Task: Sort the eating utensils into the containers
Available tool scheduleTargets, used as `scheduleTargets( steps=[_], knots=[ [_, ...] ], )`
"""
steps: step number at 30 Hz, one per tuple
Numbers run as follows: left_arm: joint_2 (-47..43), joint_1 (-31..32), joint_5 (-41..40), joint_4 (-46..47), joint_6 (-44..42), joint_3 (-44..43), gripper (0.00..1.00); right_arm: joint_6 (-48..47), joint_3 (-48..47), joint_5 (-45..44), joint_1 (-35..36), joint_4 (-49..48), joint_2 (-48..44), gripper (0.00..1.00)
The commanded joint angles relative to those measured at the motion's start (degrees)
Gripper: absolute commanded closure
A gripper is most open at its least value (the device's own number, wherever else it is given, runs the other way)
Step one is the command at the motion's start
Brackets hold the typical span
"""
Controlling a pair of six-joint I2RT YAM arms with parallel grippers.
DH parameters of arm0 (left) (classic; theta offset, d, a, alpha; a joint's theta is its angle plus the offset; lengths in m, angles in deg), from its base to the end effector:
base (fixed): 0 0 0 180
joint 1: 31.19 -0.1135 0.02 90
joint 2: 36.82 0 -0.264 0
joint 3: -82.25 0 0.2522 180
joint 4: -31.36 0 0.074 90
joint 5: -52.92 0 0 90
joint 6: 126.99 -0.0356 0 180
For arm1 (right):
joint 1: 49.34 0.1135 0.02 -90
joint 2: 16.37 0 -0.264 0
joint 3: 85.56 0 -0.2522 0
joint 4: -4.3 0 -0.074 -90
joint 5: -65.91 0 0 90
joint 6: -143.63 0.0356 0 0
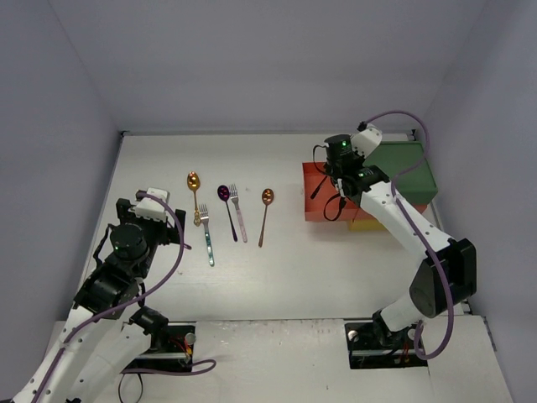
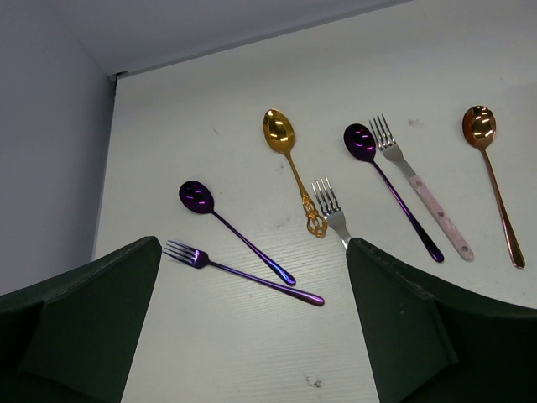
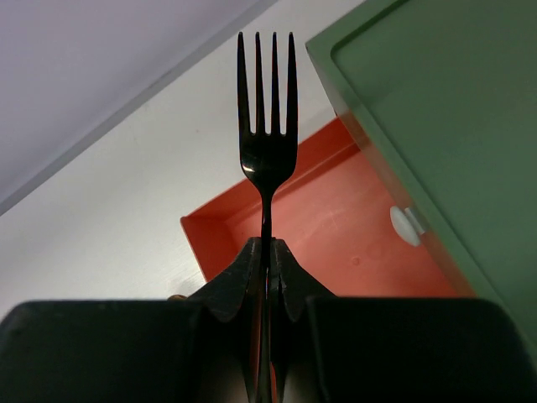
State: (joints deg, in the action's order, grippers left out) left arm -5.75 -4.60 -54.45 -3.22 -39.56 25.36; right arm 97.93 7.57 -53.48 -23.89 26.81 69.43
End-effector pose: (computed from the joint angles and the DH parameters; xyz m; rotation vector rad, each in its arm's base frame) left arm 0.1189 -0.0476 0.3431 0.2127 1.7037 -0.0495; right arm 0.3241 0.1349 0.3431 0.6389 1.7982 0.3280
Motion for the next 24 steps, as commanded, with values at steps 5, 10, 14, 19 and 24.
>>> scheduleTargets(
  steps=[5, 10, 14, 19, 24],
  knots=[
    [0.7, -0.1, 1.0, 2.9, 0.7, -1.0, 0.09, 2.3, 2.7, -2.6, 0.2, -4.1, 2.1, 1.00],
    [0.7, -0.1, 1.0, 2.8, 0.7, -1.1, 0.09, 3.2, 4.1, -1.3, 0.4, -4.7, 2.7, 0.98],
    [0.8, -0.1, 1.1, 2.8, 0.6, -1.0, 0.09, 3.9, 5.2, -0.7, 0.7, -4.9, 2.7, 0.89],
    [1.0, -0.1, 1.2, 2.8, 0.6, -1.0, 0.09, 2.7, 5.3, -0.1, 1.3, -4.9, 1.9, 0.76],
    [1.1, -0.1, 1.2, 2.7, 0.6, -1.1, 0.09, -2.3, 3.9, -1.0, 3.4, -4.8, -0.1, 0.65]
  ],
)
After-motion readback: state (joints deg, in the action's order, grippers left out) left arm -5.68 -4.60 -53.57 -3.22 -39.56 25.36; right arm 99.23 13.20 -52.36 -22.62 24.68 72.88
